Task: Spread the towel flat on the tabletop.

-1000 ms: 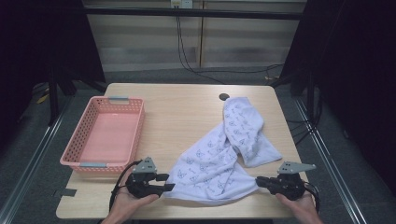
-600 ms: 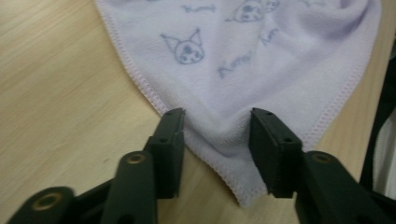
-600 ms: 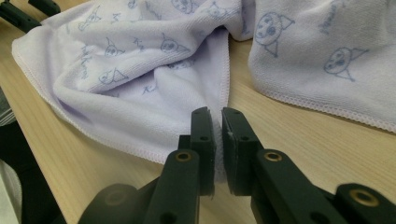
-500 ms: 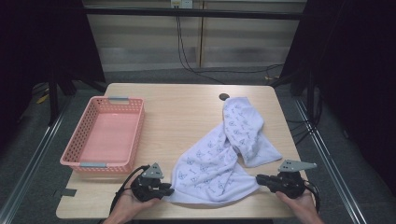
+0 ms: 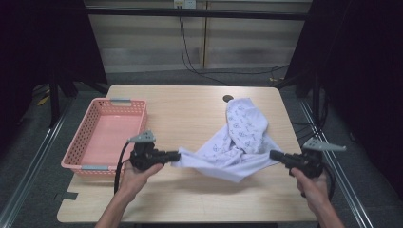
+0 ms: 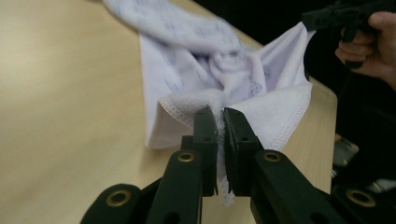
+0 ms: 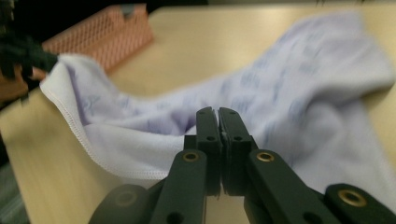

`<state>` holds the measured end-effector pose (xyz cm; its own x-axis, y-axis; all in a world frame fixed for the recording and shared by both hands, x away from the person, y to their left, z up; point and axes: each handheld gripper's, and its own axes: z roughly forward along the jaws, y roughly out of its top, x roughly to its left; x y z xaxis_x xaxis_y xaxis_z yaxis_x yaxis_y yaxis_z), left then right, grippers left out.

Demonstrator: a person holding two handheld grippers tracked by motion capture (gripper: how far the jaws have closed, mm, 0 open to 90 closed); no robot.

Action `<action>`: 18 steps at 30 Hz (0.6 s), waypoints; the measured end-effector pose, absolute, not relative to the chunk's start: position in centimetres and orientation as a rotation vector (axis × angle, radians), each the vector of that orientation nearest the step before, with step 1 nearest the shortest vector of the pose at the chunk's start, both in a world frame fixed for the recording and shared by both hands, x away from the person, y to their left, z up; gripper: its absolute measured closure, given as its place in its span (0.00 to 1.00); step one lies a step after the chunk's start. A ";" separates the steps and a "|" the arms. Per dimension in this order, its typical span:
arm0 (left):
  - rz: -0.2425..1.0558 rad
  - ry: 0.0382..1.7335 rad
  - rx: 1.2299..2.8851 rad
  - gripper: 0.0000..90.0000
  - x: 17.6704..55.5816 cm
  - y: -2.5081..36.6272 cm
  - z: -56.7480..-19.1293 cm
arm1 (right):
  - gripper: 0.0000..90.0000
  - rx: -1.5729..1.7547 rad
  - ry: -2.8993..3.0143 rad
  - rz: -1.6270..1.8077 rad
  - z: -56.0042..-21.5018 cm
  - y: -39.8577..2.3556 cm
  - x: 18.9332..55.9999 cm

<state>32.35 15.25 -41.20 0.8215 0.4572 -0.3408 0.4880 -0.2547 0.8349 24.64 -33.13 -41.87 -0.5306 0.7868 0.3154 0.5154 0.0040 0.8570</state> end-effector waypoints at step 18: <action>0.231 0.716 1.601 0.95 40.0 15.7 -27.3 | 0.99 1.277 1.645 1.467 -24.7 -33.4 37.0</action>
<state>39.95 15.72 -27.29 0.7834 0.5665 -0.2556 0.3105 -0.0005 0.9506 37.05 -33.41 -24.73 -0.3693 0.9143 0.1662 0.2694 -0.0658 0.9608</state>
